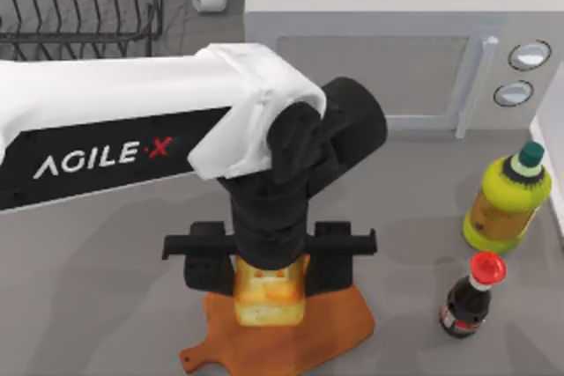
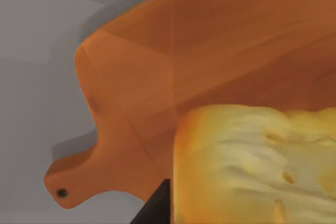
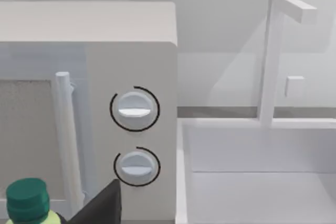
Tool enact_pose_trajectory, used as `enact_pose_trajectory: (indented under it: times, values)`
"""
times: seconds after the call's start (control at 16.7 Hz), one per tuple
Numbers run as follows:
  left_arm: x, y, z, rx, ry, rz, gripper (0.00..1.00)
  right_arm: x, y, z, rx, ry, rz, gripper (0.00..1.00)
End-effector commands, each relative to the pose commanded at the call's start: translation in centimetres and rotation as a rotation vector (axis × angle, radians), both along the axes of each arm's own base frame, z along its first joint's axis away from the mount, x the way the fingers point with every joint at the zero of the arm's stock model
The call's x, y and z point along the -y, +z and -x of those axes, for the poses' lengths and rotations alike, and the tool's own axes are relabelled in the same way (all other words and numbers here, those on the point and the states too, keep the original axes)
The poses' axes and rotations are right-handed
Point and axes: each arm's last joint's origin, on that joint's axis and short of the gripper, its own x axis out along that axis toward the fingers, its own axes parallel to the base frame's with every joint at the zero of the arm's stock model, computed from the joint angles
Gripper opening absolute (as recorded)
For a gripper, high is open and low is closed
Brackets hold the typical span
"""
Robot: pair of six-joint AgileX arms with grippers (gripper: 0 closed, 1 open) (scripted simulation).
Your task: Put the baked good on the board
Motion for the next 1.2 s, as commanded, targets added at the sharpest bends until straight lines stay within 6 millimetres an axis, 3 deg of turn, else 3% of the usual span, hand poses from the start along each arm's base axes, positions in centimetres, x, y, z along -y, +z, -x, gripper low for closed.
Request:
enact_pose_trajectory:
  times: [0.24, 0.72, 0.96, 1.2]
  values:
    - [0.0, -0.4, -0.2, -0.001, 0.001, -0.002, 0.00, 0.0, 0.0, 0.0, 0.000, 0.000, 0.000, 1.00]
    - [0.0, -4.3, 0.0, 0.001, 0.000, 0.002, 0.00, 0.0, 0.0, 0.0, 0.000, 0.000, 0.000, 1.00]
    - [-0.1, -4.5, 0.0, 0.000, 0.000, 0.000, 0.00, 0.0, 0.0, 0.0, 0.000, 0.000, 0.000, 1.00]
    - [-0.1, -4.5, 0.0, 0.000, 0.000, 0.000, 0.30, 0.0, 0.0, 0.0, 0.000, 0.000, 0.000, 1.00]
